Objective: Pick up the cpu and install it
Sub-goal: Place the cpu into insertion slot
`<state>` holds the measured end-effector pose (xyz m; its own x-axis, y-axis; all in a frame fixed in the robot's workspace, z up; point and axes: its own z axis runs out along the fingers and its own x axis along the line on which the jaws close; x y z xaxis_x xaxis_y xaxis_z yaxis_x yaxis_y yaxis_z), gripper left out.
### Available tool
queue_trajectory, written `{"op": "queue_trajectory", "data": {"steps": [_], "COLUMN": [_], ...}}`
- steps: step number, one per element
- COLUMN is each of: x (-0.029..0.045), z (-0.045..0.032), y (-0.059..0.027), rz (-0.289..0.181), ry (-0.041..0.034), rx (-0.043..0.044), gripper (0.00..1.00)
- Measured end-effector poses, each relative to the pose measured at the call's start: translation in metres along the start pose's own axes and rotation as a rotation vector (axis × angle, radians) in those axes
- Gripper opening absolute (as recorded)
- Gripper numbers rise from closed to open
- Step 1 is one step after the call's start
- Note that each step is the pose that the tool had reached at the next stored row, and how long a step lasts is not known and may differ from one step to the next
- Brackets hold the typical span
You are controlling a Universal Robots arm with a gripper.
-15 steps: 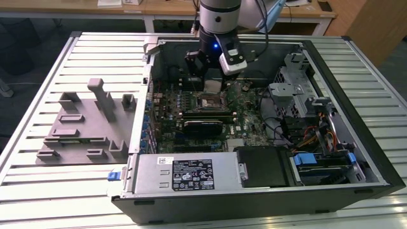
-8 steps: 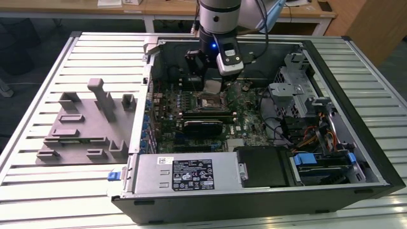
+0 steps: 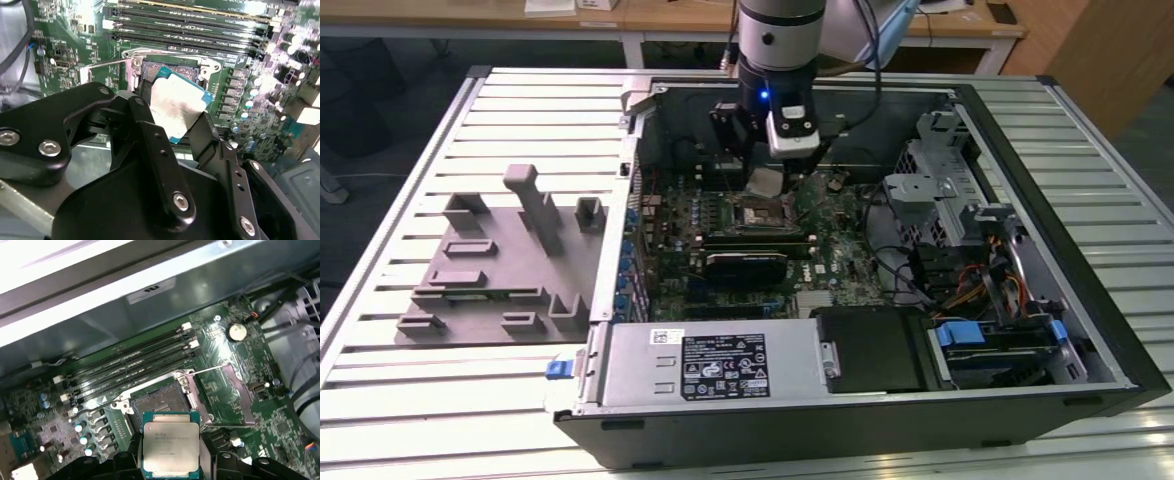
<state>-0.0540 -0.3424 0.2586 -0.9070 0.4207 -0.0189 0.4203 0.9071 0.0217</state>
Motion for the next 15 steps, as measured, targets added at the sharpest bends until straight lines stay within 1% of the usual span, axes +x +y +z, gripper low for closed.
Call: {"op": "queue_trajectory", "data": {"steps": [15], "x": [0.0], "z": [0.0001], "y": [0.0], "rz": [0.196], "ry": [-0.0042], "rx": [0.0037], "gripper": [0.54]}}
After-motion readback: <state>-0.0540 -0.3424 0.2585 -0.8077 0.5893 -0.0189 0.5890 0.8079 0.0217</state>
